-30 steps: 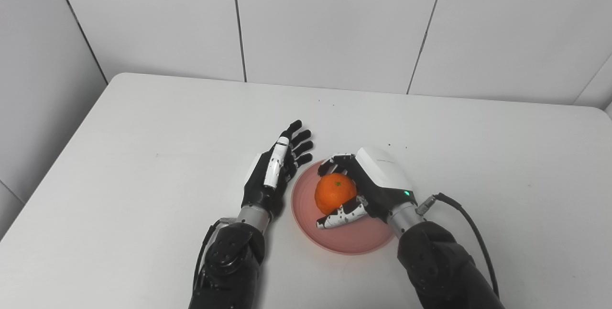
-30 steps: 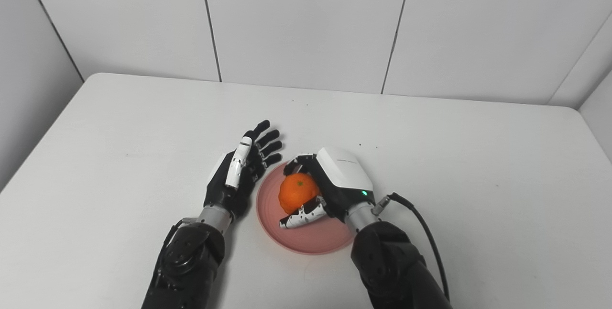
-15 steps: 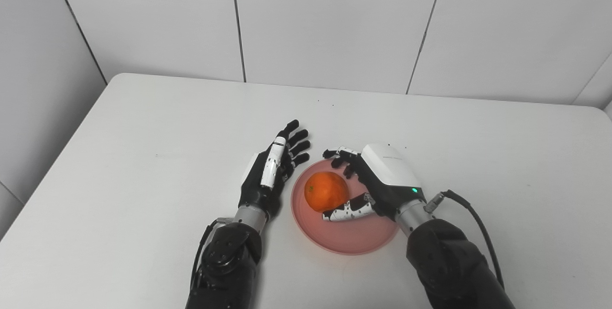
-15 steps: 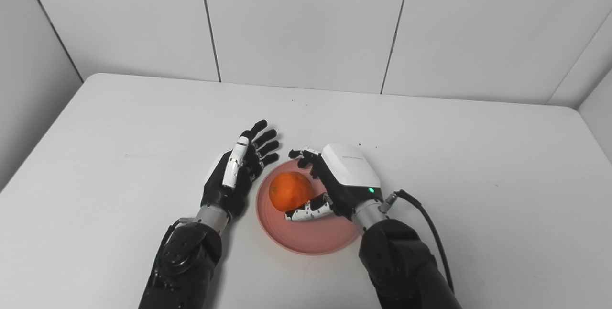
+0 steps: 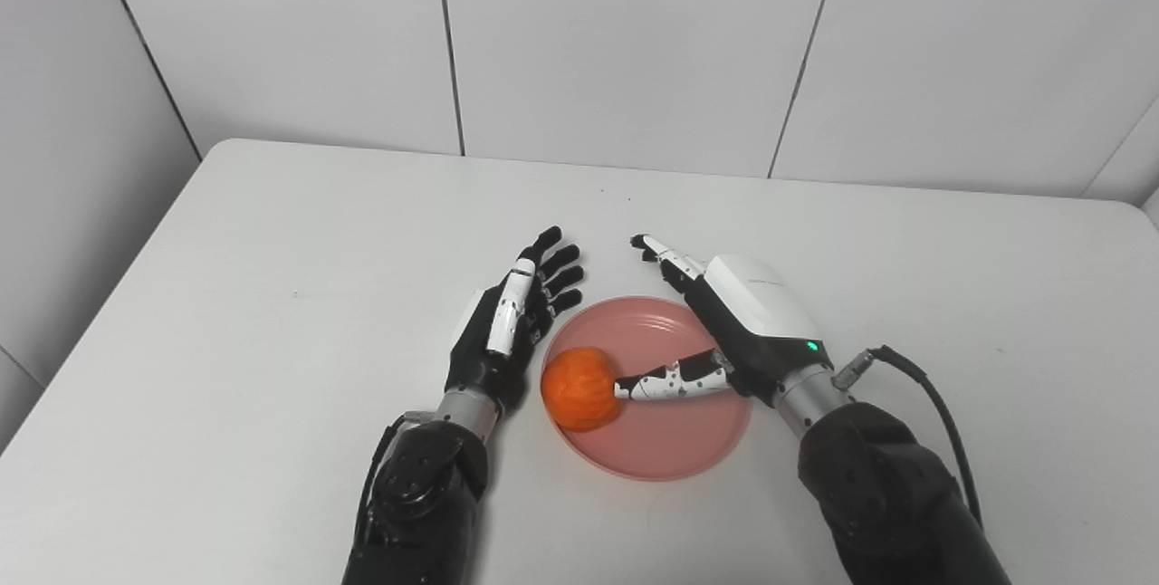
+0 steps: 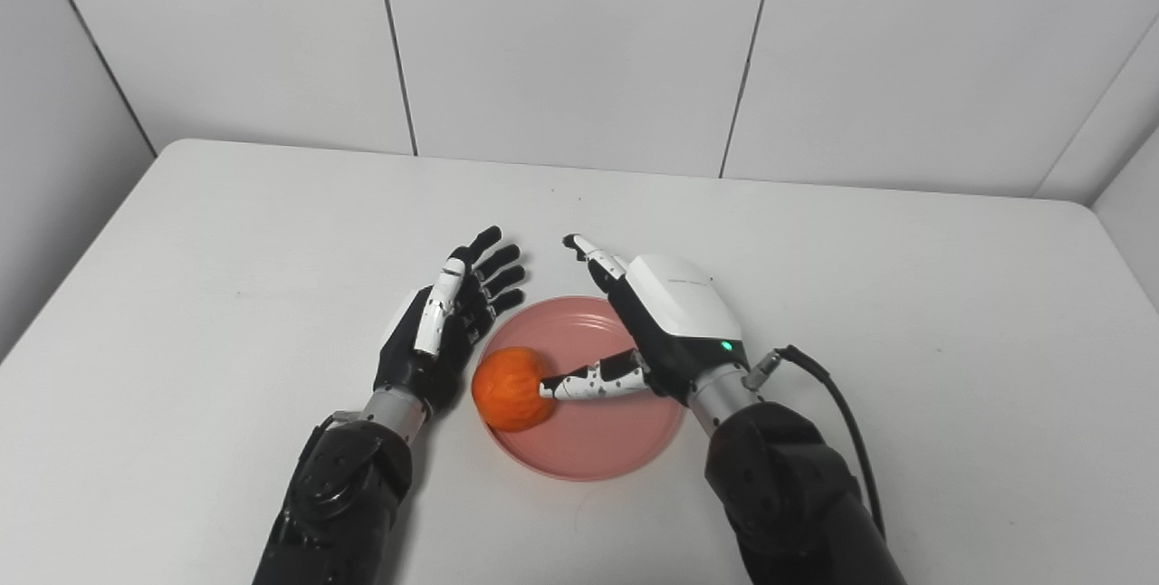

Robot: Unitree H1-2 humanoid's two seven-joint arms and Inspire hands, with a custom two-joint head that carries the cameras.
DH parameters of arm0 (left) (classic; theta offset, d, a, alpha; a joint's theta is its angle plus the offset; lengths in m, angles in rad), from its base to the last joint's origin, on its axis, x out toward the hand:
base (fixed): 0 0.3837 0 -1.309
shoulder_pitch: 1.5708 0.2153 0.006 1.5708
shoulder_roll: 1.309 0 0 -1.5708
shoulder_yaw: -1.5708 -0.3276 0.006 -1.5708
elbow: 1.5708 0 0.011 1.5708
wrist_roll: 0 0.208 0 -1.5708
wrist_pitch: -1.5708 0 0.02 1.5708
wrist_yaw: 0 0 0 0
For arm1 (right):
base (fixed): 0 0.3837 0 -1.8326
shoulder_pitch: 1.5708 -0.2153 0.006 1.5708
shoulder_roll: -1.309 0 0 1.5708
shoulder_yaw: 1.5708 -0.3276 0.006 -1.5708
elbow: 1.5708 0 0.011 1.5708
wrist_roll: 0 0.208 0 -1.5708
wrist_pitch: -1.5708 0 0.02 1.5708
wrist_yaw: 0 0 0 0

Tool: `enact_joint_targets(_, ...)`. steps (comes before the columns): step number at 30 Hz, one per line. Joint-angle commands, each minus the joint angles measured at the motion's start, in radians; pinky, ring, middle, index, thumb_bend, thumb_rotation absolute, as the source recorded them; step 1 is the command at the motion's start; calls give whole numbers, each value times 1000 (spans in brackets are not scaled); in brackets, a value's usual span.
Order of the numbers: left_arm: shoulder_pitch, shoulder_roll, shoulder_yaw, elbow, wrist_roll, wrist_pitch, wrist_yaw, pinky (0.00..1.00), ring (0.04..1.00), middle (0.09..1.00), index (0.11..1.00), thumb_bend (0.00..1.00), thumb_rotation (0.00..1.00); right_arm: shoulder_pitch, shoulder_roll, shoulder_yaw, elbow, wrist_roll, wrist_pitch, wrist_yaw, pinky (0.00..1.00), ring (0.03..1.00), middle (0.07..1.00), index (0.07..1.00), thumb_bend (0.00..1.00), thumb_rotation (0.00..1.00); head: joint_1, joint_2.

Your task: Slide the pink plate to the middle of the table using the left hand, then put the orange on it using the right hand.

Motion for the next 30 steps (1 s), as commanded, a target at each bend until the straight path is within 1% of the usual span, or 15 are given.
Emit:
enact_joint_targets(1, -11, 3, 4, -4, -5, -9, -4, 873, 889, 904, 911, 411, 1000, -27, -9, -30, -59, 19, -33, -23, 759, 860, 913, 948, 1000, 468, -3, 0)
enact_joint_targets(4, -10, 4, 7, -6, -6, -5, -5, 879, 890, 903, 912, 412, 1000, -18, -14, -60, -92, 38, -15, -20, 751, 862, 928, 961, 1000, 484, -6, 0)
enact_joint_targets(7, -11, 4, 12, -9, -12, 1, -5, 883, 891, 903, 909, 408, 1000, -5, -25, -115, -135, 76, 7, -15, 781, 879, 937, 965, 1000, 479, -14, 0)
enact_joint_targets(10, -12, 9, 16, -8, -14, 0, -10, 885, 891, 903, 908, 407, 1000, 31, -19, -195, -147, 144, -21, -77, 781, 881, 935, 959, 1000, 502, -22, 0)
enact_joint_targets(11, -11, 11, 15, -9, -11, -2, -12, 885, 891, 904, 908, 406, 1000, 46, -12, -224, -146, 165, -30, -104, 782, 880, 935, 961, 1000, 522, -23, 0)
enact_joint_targets(13, -9, 15, 14, -10, -8, -4, -15, 883, 890, 904, 907, 404, 1000, 66, -1, -256, -139, 189, -43, -146, 808, 891, 937, 967, 1000, 568, -28, -1)
enact_joint_targets(14, -9, 17, 15, -9, -8, -5, -16, 883, 890, 904, 907, 404, 1000, 83, 11, -277, -129, 203, -55, -184, 813, 893, 937, 968, 1000, 576, -32, -2)
enact_joint_targets(16, -10, 20, 17, -8, -11, -5, -18, 877, 886, 901, 905, 403, 1000, 109, 29, -304, -106, 228, -81, -245, 801, 893, 930, 962, 1000, 662, -35, -3)
enact_joint_targets(17, -10, 22, 18, -9, -12, -3, -19, 879, 886, 902, 907, 401, 1000, 123, 39, -317, -92, 245, -91, -272, 777, 881, 924, 957, 968, 758, -35, -3)
enact_joint_targets(18, -9, 23, 18, -10, -14, -5, -22, 883, 888, 904, 909, 400, 1000, 132, 45, -323, -82, 251, -91, -290, 770, 873, 923, 957, 955, 860, -35, -4)
enact_joint_targets(20, -8, 25, 19, -13, -15, -9, -25, 885, 890, 906, 910, 400, 1000, 149, 57, -330, -67, 255, -80, -317, 788, 880, 928, 958, 943, 937, -34, -3)
enact_joint_targets(22, -7, 24, 21, -15, -17, -8, -24, 885, 890, 905, 908, 401, 1000, 161, 63, -331, -53, 259, -85, -342, 805, 887, 930, 951, 895, 987, -32, -2)
enact_joint_targets(25, -6, 24, 25, -25, -13, 2, -16, 886, 889, 905, 906, 402, 1000, 184, 110, -368, -5, 388, -131, -380, 800, 889, 934, 948, 835, 999, -33, -3)
enact_joint_targets(26, -5, 24, 25, -26, -11, 3, -16, 886, 889, 905, 906, 399, 1000, 188, 120, -375, 7, 423, -143, -386, 823, 908, 950, 957, 804, 1000, -33, -3)
enact_joint_targets(30, -3, 27, 30, -34, -14, 4, -18, 890, 894, 910, 911, 393, 1000, 199, 145, -385, 66, 513, -185, -402, 848, 930, 962, 967, 805, 1000, -37, -5)
